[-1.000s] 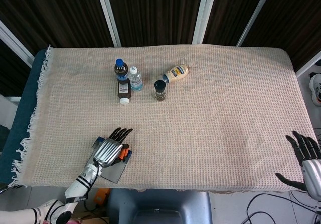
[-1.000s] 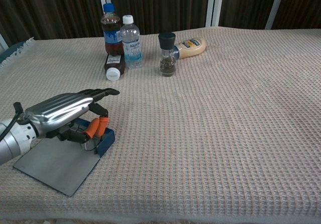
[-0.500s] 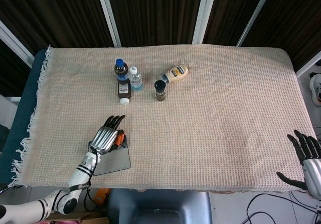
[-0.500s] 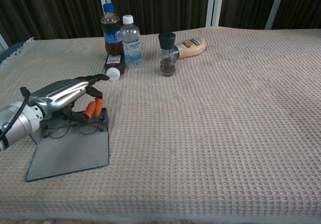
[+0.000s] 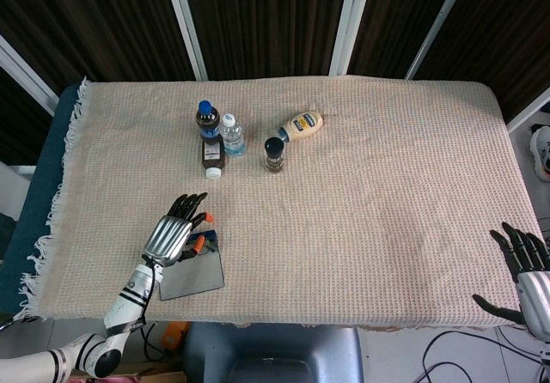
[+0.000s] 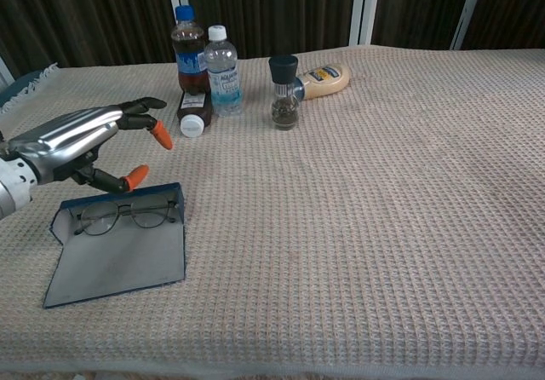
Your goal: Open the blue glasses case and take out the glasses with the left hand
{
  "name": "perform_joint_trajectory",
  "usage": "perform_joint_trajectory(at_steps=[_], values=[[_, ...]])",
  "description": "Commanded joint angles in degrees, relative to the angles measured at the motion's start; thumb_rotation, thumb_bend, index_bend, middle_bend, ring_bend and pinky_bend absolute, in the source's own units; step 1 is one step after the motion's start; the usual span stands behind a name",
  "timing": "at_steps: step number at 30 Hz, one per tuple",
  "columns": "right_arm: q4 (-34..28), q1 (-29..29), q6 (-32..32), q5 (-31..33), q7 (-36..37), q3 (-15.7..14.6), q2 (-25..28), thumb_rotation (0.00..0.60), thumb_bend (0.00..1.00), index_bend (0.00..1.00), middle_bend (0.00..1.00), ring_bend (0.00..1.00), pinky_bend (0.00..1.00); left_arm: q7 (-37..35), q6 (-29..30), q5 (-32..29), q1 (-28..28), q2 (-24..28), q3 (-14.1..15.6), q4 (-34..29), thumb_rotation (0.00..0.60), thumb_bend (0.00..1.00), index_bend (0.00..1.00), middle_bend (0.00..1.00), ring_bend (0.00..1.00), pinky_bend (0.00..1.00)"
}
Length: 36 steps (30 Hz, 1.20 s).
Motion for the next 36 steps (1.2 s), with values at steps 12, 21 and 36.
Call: perform_joint_trajectory(at_steps=[12,21,36], values=[[-0.2,0.5,-1.0,0.5,-1.0,0.2,-0.3,0.600,0.10,0.00,0.00,0.00,0.00,7.0,-3.1,-11.0,2.4,4.4,1.5,-4.5,0.600,0.42,0.31,0.00,0.00,0.00],[-0.4,0.6,-1.4,0.4,-1.6,0.1,-0.5,0.600,0.10,0.00,0.00,0.00,0.00,7.9,-4.9,-14.7,1.9,3.8,1.4,-3.7,0.600,0.43,0.35,0.00,0.00,0.00],[-0.4,0.7,-1.5,0.5,-1.6,0.1,-0.5,0.600,0.10,0.00,0.00,0.00,0.00,7.1,-5.2,-15.4,0.9,2.5,0.5,-2.9,0.600,0.43,0.39,0.00,0.00,0.00]])
